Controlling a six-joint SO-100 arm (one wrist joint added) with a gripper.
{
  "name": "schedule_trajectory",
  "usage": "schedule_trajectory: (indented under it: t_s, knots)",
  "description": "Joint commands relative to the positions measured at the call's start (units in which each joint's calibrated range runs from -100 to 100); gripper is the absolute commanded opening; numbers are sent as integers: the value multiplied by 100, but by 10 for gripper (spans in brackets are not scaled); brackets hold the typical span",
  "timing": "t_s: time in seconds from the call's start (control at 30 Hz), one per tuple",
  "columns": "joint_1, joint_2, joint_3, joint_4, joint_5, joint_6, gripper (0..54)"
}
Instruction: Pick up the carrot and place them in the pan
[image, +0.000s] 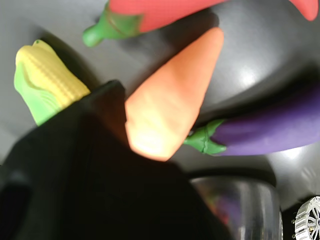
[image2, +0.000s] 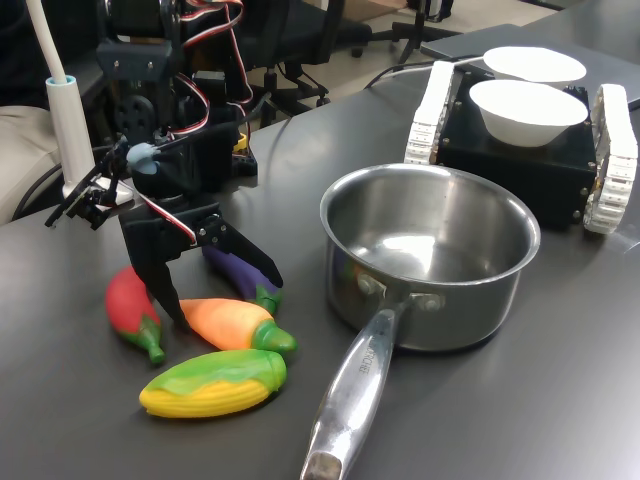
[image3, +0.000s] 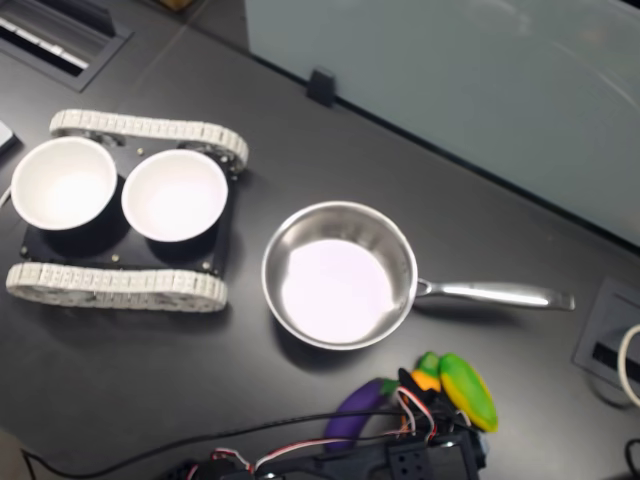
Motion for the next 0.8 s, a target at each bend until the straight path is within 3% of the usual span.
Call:
schedule_trajectory:
  t_s: [0.0, 0.33, 0.77]
  knots:
    - [-56, -246, 7, 97, 215, -21, 432]
    - [-56, -221, 279, 54, 357, 72, 421]
    - [185, 32, 252, -321, 357, 148, 410]
